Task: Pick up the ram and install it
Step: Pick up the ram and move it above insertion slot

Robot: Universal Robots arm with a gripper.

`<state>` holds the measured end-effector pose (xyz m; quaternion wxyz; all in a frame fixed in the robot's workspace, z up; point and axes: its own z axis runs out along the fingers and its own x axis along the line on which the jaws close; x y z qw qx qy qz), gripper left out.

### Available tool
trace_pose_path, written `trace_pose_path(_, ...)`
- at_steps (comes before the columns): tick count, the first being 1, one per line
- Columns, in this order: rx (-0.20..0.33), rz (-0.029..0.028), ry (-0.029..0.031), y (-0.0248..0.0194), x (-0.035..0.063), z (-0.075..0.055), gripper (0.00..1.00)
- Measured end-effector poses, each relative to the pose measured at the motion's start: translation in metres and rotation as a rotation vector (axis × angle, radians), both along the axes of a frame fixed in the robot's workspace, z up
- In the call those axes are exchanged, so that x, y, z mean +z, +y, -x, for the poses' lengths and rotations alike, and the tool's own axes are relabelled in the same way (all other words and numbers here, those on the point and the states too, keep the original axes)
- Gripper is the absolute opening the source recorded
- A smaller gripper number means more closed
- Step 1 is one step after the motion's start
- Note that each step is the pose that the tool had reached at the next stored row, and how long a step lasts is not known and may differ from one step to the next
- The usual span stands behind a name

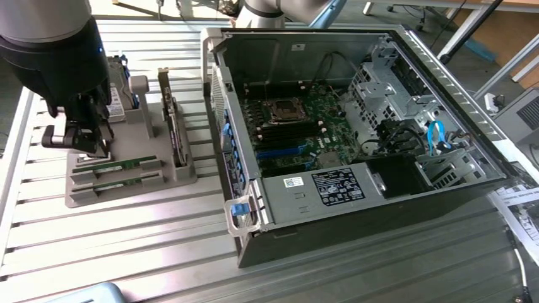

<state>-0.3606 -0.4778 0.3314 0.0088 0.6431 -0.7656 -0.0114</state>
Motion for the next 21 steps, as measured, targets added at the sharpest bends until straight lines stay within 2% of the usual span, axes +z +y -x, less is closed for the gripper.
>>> trace_pose_path(21, 0.004, 0.0, 0.0, 0.0, -0.0122, 0.0, 0.36)
